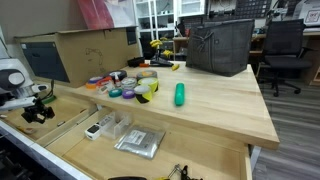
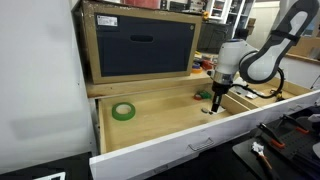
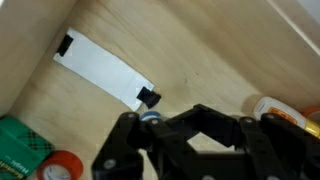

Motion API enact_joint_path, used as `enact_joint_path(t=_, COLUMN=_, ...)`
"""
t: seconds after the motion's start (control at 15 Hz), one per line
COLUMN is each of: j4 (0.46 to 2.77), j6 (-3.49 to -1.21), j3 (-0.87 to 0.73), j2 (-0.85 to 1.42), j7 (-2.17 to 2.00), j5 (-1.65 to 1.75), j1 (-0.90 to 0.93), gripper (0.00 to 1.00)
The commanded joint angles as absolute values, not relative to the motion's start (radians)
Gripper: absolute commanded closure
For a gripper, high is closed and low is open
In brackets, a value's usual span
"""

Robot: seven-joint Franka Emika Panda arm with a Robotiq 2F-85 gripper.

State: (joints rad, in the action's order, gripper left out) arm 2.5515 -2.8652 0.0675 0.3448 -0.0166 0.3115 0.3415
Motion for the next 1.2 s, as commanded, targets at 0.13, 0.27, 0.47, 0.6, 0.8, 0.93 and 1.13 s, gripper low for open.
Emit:
enact_joint_path(t=0.13, j4=2.593, j6=-2.829, j3=-0.002, j2=0.238, j7=-0.169, j5=0.363, j1=0.407, gripper=0.7)
enact_joint_path(t=0.27, j4=2.567, j6=-2.813, j3=0.041, j2=0.256, j7=-0.145, j5=0.307, j1=0.347, gripper=0.57)
enact_joint_path(t=0.47, j4=2.545, j6=-2.795, j3=0.093, j2=0.27, j7=-0.075, j5=0.197, j1=0.269, gripper=0.35)
enact_joint_path(t=0.6, j4=2.531, j6=-2.791, j3=0.114, j2=0.275, j7=-0.052, j5=0.146, j1=0.233, gripper=0.2)
enact_joint_path(t=0.8, j4=2.503, j6=-2.794, j3=0.145, j2=0.298, j7=-0.02, j5=0.079, j1=0.188, gripper=0.0)
enact_joint_path(t=0.93, j4=2.471, j6=-2.793, j3=0.179, j2=0.333, j7=0.021, j5=0.024, j1=0.155, gripper=0.0)
enact_joint_path(t=1.13, j4=2.413, j6=-2.778, j3=0.215, j2=0.398, j7=0.068, j5=-0.031, j1=0.12, gripper=0.0)
